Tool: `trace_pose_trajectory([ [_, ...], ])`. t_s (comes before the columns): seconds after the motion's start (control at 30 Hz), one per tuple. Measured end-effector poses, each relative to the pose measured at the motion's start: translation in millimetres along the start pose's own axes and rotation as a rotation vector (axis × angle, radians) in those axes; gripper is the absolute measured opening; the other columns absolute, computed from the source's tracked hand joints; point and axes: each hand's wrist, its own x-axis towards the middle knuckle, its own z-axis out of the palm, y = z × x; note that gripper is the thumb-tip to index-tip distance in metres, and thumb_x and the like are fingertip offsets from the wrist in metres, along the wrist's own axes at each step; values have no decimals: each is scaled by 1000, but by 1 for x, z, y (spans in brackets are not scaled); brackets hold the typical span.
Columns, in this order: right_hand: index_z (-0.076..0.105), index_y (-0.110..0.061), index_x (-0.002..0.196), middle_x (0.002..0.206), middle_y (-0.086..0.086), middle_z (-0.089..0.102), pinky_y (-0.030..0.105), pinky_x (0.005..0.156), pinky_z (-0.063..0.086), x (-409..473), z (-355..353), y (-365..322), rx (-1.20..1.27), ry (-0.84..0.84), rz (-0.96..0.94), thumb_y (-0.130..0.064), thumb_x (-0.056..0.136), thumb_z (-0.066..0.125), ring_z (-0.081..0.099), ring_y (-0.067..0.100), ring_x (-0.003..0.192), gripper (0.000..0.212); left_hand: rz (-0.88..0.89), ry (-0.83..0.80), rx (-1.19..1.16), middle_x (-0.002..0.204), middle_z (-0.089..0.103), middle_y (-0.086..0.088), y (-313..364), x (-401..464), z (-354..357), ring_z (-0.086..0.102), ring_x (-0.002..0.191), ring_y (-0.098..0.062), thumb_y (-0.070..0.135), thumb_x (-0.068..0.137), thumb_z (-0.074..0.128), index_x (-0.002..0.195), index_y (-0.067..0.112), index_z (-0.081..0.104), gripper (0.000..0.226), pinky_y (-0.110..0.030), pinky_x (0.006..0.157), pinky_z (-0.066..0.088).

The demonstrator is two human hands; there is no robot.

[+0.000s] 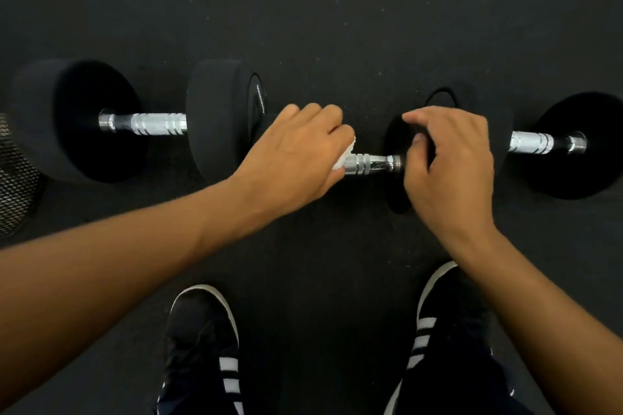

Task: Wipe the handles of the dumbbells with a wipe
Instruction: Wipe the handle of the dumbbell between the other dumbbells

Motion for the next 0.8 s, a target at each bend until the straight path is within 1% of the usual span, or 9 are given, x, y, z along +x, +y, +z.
trace_pose_trajectory([
  [0.07, 67, -10, 122, 122, 6, 66, 38, 103, 45, 2, 11, 15, -25, -53, -20, -6, 95, 53, 54, 27, 123, 31, 13, -100, 64, 100, 59, -7, 3, 14, 6, 58, 84, -27, 33, 90, 64, 102, 13, 59, 24, -36, 71, 32],
  [0.17, 64, -3, 129, 133, 13, 61, 43, 114, 40, -4, 25, 23, -26, -85, -26, -7, 98, 46, 47, 30, 135, 37, -126, -249, -29, 107, 61, -7, 14, 27, 19, 63, 84, -31, 28, 100, 52, 114, 14, 51, 20, -37, 66, 36],
  [0.27, 62, 0, 132, 137, 15, 59, 41, 118, 38, -7, 28, 26, 9, -58, -36, -6, 99, 45, 45, 30, 138, 37, -139, -235, -29, 100, 61, -5, 21, 22, 29, 55, 66, -27, 21, 99, 53, 117, 16, 44, 21, -36, 58, 33],
  [0.33, 63, 0, 130, 136, 15, 60, 41, 117, 39, -8, 28, 27, 2, -34, -58, -6, 100, 45, 47, 31, 137, 36, -109, -182, 3, 103, 64, -3, 22, 17, 36, 54, 65, -25, 16, 96, 53, 124, 15, 48, 29, -36, 61, 37],
  [0.43, 64, 1, 128, 136, 16, 61, 43, 115, 41, -9, 29, 27, -13, -19, -71, -9, 101, 43, 49, 31, 136, 36, -21, -217, 24, 137, 58, -12, 28, 9, 44, 62, 113, -28, 9, 92, 29, 143, 7, 45, 53, -38, 95, 48],
  [0.53, 65, -1, 128, 134, 15, 62, 44, 113, 43, -8, 32, 24, -43, 8, -59, -7, 99, 45, 50, 29, 134, 35, -51, -380, 46, 165, 19, -20, 37, 2, 43, 24, 152, -33, 11, 94, 13, 159, 1, 12, 65, -43, 123, 25],
  [0.63, 65, -2, 128, 134, 14, 63, 43, 113, 43, -6, 32, 24, -56, 9, -63, -6, 98, 46, 51, 29, 133, 35, -38, -474, -33, 169, 4, -15, 35, 18, 44, 8, 156, -29, 11, 103, 26, 160, 5, 1, 63, -41, 127, 13],
  [0.73, 64, -2, 130, 136, 14, 62, 42, 114, 42, -5, 33, 25, -54, -12, -70, -8, 99, 45, 50, 29, 134, 37, -56, -509, -136, 168, 14, -13, 32, 42, 43, 16, 155, -28, 16, 102, 43, 160, 6, 9, 68, -40, 125, 16],
  [0.8, 64, -2, 129, 136, 14, 62, 43, 114, 42, -5, 33, 25, -56, 0, -61, -7, 99, 45, 50, 29, 134, 37, -48, -482, -98, 168, 14, -15, 41, 41, 42, 17, 154, -29, 15, 103, 39, 160, 5, 9, 65, -41, 125, 16],
])
